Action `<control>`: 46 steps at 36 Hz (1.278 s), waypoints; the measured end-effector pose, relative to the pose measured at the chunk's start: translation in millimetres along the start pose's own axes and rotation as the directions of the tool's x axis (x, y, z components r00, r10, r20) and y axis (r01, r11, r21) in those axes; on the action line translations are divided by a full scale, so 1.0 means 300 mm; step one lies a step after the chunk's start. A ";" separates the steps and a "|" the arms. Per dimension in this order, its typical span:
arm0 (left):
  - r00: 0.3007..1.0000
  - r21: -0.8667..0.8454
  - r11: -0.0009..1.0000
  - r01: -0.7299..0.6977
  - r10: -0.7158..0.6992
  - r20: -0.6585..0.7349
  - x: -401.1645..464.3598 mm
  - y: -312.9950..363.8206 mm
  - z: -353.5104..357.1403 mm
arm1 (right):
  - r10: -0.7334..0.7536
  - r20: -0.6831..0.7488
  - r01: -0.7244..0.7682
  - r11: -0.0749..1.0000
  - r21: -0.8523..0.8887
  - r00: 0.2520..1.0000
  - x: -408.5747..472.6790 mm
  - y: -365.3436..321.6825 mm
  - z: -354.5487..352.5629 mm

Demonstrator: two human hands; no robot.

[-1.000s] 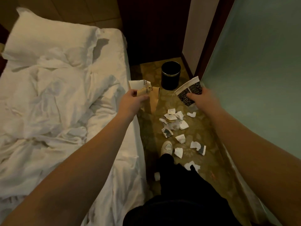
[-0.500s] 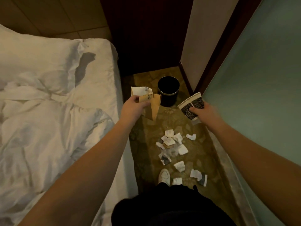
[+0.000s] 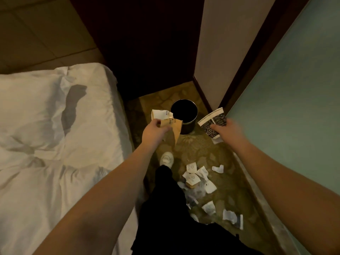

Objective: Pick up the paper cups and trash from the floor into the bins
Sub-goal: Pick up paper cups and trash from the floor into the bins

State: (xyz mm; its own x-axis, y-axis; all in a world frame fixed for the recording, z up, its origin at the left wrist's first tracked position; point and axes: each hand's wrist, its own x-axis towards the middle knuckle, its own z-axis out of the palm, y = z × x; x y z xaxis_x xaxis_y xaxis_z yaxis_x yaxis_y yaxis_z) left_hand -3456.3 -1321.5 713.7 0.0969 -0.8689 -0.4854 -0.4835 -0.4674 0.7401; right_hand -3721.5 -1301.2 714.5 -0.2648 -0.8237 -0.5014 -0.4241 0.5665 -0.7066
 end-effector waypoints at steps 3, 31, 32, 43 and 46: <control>0.998 0.070 0.997 0.024 -0.028 0.055 0.198 0.018 0.016 | 0.059 -0.016 -0.059 0.998 0.004 0.998 0.143 -0.035 0.055; 0.902 0.672 0.706 -0.224 -0.111 0.417 1.672 -0.268 0.516 | 0.390 -0.034 -0.388 0.921 0.045 0.920 1.403 0.155 0.610; 0.898 0.680 0.691 -0.245 -0.103 0.429 1.699 -0.289 0.539 | 0.390 -0.035 -0.388 0.920 0.047 0.920 1.429 0.179 0.622; 0.868 0.755 0.552 -0.354 -0.108 0.485 1.874 -0.380 0.688 | 0.461 -0.035 -0.456 0.884 0.100 0.887 1.611 0.318 0.755; 0.866 0.756 0.550 -0.354 -0.113 0.488 1.896 -0.371 0.705 | 0.459 -0.035 -0.454 0.886 0.096 0.888 1.643 0.319 0.772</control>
State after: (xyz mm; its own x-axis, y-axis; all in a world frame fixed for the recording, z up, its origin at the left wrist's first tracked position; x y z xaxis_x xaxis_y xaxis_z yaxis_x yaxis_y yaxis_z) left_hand -3531.2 -1729.2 256.8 -0.2859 -0.6199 -0.7307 -0.9582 0.1739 0.2274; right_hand -3692.1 -1646.9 284.0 -0.4598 -0.4725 -0.7519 -0.1725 0.8781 -0.4463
